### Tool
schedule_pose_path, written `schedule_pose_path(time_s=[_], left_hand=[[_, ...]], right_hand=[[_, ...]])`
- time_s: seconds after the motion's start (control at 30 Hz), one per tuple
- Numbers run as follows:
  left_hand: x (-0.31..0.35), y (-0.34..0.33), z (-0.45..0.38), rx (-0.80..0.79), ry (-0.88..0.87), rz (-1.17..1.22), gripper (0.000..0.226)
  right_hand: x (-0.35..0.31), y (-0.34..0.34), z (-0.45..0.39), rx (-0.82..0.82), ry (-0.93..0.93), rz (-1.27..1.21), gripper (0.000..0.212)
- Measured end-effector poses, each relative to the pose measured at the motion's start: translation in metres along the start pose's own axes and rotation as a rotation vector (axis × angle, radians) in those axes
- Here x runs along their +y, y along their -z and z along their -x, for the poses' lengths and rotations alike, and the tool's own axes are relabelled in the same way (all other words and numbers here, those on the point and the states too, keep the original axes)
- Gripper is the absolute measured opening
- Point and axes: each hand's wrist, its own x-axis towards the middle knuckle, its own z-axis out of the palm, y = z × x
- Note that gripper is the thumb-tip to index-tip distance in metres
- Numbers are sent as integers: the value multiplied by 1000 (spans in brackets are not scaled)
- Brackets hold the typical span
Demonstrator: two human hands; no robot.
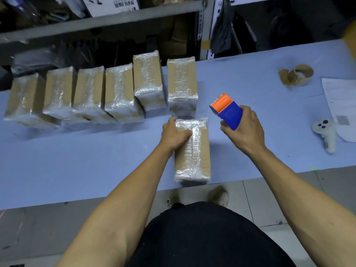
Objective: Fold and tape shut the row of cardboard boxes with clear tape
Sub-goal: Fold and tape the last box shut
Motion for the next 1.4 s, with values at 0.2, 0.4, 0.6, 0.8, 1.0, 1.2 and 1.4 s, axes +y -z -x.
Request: schedule_pose_path(time_s=[0.2, 0.4, 0.6, 0.8, 1.0, 1.2, 1.4], left_hand=[[61, 16, 13, 97, -215, 289, 27], [90, 31, 20, -266, -58, 566, 21], [86, 33, 22, -243, -125, 618, 21], [85, 33, 25, -117, -185, 563, 25], [85, 38, 29, -231, 19, 878, 27], [77, 39, 24, -212, -68, 757, 31], [66, 33, 15, 49, -283, 407, 36]], right_hand=[[-20, 20, -6, 22, 181, -100, 43], [-33, 26, -6, -21, 303, -167, 49], [-42, 25, -8, -56, 367, -170, 57], [-48, 27, -12, -97, 389, -201, 56], [-58, 32, -12, -162, 388, -313, 52], [-54, 31, -11, -171, 385, -283, 53], [-52, 25, -13, -115, 434, -89, 49]])
